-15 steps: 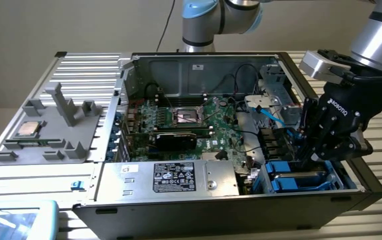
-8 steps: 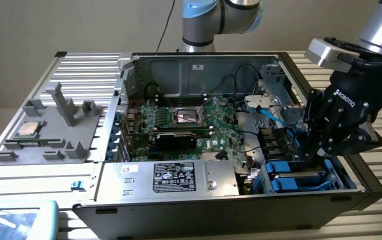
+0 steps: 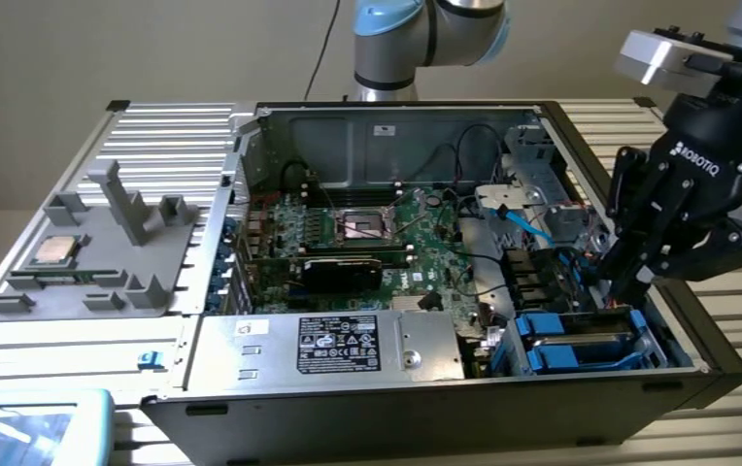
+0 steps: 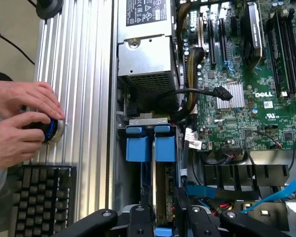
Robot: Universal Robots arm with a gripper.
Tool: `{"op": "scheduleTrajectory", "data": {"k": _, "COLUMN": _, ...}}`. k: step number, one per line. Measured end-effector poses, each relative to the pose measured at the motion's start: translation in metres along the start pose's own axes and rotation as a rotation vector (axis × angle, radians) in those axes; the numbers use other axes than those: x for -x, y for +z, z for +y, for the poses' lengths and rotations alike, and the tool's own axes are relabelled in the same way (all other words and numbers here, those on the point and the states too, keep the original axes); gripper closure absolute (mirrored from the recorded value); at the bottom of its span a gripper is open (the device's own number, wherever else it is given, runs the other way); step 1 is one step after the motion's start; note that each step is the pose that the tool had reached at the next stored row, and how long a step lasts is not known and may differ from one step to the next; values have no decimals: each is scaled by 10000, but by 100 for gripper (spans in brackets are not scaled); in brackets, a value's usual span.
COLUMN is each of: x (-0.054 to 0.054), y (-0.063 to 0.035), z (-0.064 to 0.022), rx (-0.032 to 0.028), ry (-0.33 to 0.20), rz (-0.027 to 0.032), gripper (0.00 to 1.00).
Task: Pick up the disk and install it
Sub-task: 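Insert the first disk wire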
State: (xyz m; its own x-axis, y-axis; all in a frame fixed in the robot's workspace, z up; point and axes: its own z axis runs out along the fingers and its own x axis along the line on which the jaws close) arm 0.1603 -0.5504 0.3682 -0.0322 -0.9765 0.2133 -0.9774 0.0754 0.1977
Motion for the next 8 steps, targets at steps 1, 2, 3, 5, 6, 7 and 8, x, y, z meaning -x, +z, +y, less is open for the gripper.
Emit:
{"op": "scheduleTrajectory", "data": {"k": 1, "x": 4, "y": -13, "z": 3, "rx": -4, "ry": 11, "rz": 46, "gripper": 69}}
{"op": "scheduleTrajectory", "data": {"k": 2, "x": 8, "y": -25, "z": 7, "rx": -10, "ry": 18, "rz": 77, "gripper": 69}}
{"op": "scheduleTrajectory", "data": {"k": 3, "x": 13, "y": -36, "z": 12, "rx": -18, "ry": 26, "rz": 109, "gripper": 69}}
{"op": "scheduleTrajectory", "data": {"k": 5, "x": 25, "y": -62, "z": 32, "rx": -54, "ry": 44, "rz": 156, "gripper": 69}}
{"op": "scheduleTrajectory", "data": {"k": 6, "x": 33, "y": -73, "z": 45, "rx": -83, "ry": 55, "rz": 173, "gripper": 69}}
{"op": "scheduleTrajectory", "data": {"k": 7, "x": 41, "y": -80, "z": 60, "rx": -115, "ry": 63, "rz": 179, "gripper": 69}}
{"op": "scheduleTrajectory", "data": {"k": 8, "x": 47, "y": -83, "z": 77, "rx": -150, "ry": 72, "rz": 180, "gripper": 69}}
